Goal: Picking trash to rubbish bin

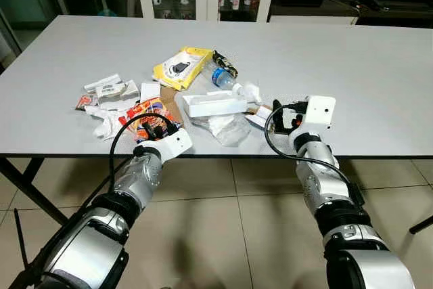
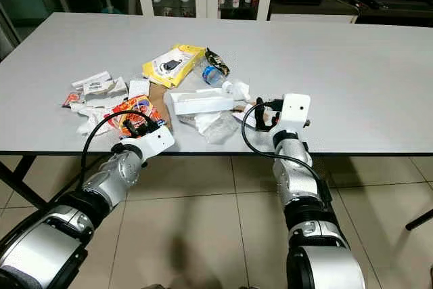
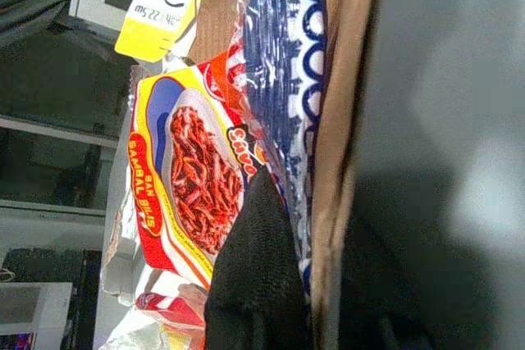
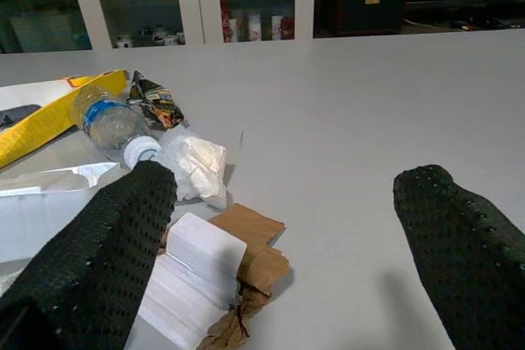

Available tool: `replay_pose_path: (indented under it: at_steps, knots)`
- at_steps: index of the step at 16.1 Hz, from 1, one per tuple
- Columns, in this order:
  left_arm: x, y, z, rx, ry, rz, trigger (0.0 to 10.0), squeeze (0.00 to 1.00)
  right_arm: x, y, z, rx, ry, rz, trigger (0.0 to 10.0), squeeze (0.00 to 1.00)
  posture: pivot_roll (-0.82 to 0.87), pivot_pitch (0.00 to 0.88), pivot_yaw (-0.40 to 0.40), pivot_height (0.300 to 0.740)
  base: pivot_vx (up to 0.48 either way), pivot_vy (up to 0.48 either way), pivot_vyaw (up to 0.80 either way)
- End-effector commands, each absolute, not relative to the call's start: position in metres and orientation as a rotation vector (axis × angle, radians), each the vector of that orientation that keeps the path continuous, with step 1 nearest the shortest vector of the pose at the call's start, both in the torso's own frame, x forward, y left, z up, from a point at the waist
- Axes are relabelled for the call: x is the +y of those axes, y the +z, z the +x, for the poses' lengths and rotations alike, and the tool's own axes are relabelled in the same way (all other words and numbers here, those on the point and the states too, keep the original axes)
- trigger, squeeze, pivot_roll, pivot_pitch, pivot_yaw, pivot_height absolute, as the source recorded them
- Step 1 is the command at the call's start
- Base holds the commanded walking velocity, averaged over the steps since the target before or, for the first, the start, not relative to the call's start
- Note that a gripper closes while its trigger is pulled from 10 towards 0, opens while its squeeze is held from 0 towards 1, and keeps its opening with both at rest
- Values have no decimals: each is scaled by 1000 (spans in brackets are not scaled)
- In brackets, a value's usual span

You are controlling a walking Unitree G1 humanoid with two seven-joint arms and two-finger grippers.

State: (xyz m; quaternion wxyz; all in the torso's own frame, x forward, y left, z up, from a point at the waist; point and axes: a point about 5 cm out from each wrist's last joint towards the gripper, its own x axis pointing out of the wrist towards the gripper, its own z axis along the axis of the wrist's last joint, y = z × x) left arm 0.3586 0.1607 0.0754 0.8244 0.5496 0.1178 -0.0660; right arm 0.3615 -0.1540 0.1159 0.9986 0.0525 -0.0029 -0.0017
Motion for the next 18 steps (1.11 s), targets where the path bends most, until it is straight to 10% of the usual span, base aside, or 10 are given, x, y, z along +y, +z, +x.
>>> replay_pose_path:
  at_steps: [1, 5, 6, 18]
  knots:
    - [165, 63, 352, 306, -143, 1175, 0, 0, -153, 120, 364, -14, 4, 109, 10000, 0, 21, 0, -29, 740, 0, 0, 0]
    - [167, 87, 363, 184, -20, 1166, 0, 0, -152, 121, 365, -18, 12, 109, 10000, 0, 24, 0, -29, 740, 0, 0, 0]
    - [167, 101, 368, 93, 48, 1148, 10000, 0, -151, 122, 365, -23, 14, 112, 10000, 0, 24, 0, -29, 740, 0, 0, 0]
    - [128, 156, 365, -328, 113, 574, 10000, 0, -150, 134, 366, -111, 12, 158, 10000, 0, 22, 0, -16, 740, 0, 0, 0]
